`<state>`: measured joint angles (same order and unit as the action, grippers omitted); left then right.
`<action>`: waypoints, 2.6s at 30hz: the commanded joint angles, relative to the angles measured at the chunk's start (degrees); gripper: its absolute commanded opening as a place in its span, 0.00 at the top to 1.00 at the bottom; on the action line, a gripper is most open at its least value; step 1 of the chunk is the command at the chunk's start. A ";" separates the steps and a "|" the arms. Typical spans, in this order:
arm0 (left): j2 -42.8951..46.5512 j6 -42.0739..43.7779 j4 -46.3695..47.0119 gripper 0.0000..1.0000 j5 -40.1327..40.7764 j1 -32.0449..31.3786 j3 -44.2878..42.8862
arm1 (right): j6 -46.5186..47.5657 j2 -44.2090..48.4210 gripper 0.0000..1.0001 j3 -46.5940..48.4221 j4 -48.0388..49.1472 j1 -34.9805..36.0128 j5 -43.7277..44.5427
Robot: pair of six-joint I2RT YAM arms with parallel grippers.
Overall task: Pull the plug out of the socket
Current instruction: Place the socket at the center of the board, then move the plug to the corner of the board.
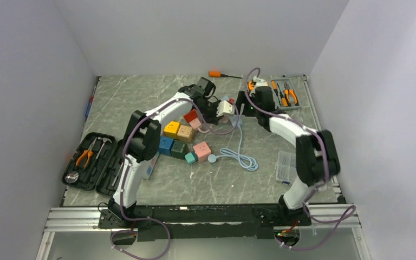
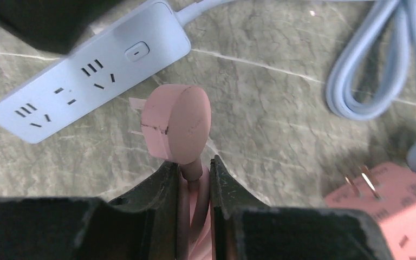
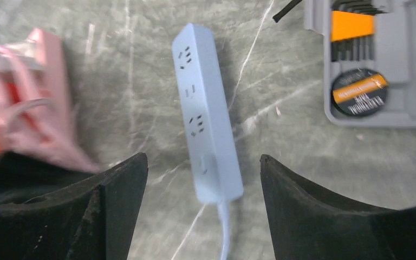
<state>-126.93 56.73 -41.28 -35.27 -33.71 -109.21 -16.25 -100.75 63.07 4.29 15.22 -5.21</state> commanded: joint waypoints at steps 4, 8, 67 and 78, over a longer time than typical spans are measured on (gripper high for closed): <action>-6.05 -9.60 1.27 0.95 10.71 -0.64 -9.48 | -9.74 22.89 0.38 -16.13 3.91 5.72 4.13; -7.01 -10.97 -2.45 0.51 11.01 -0.83 -11.72 | -11.63 27.66 0.45 -21.67 3.19 17.88 7.75; 50.80 -27.13 -18.35 0.01 3.70 21.86 28.07 | -12.55 20.50 0.42 -19.99 -16.69 48.61 14.85; 52.81 -25.11 -21.41 0.01 6.09 19.07 26.81 | -13.93 23.93 0.14 -10.81 -25.16 48.31 15.51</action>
<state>-76.31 30.04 -61.63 -29.93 -14.35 -81.60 -30.74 -77.67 46.13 -18.13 64.20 8.67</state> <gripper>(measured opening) 0.994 0.850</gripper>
